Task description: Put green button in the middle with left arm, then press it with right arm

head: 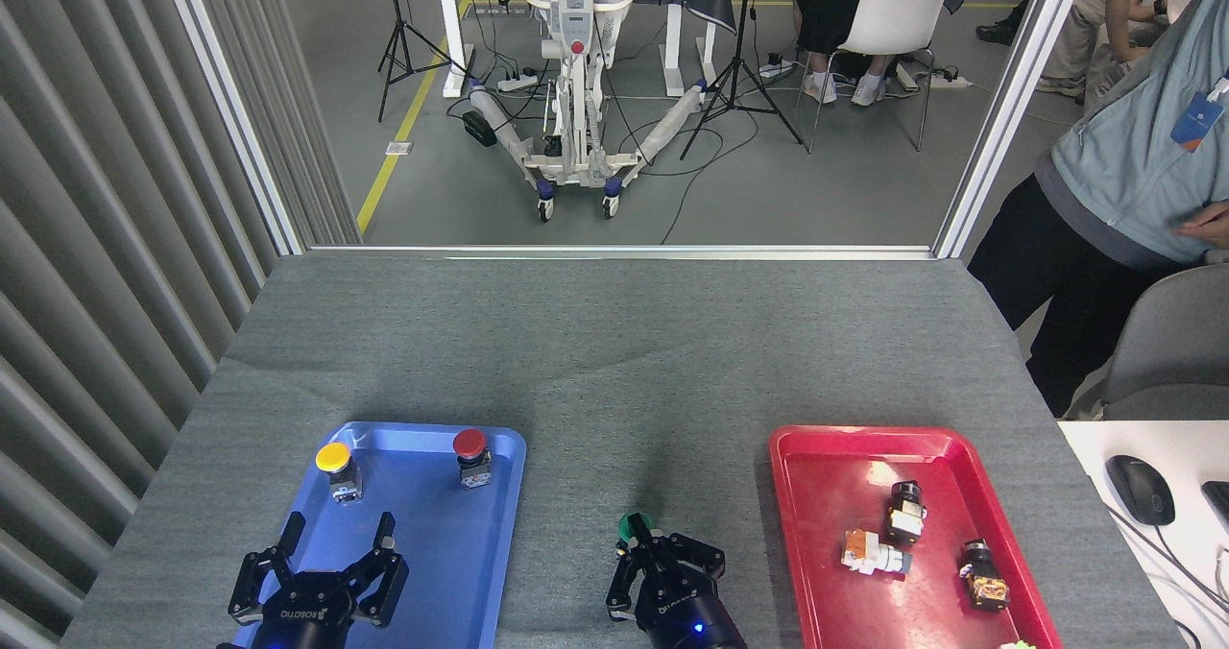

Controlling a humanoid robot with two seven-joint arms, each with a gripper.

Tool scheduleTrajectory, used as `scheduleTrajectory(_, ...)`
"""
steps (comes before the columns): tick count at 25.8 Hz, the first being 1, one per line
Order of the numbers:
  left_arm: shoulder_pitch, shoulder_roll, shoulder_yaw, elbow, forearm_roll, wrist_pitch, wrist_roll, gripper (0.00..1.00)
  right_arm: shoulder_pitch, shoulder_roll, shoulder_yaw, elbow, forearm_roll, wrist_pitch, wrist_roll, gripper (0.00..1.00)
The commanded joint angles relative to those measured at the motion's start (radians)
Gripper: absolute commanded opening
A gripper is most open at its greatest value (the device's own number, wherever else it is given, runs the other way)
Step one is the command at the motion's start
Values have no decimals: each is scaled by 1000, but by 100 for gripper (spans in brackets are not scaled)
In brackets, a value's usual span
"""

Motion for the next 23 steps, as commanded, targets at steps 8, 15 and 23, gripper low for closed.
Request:
scheduleTrajectory(8, 0, 0, 0, 1, 0, 1, 0, 100, 10, 10, -77, -156, -15, 30, -36, 36)
scheduleTrajectory(15, 0, 0, -2, -4, 0, 0, 0, 100, 88, -4, -219, -228, -15, 30, -37, 90)
scheduleTrajectory(23, 2, 0, -3, -5, 0, 0, 0, 100, 178, -34, -336, -319, -16, 22, -37, 99)
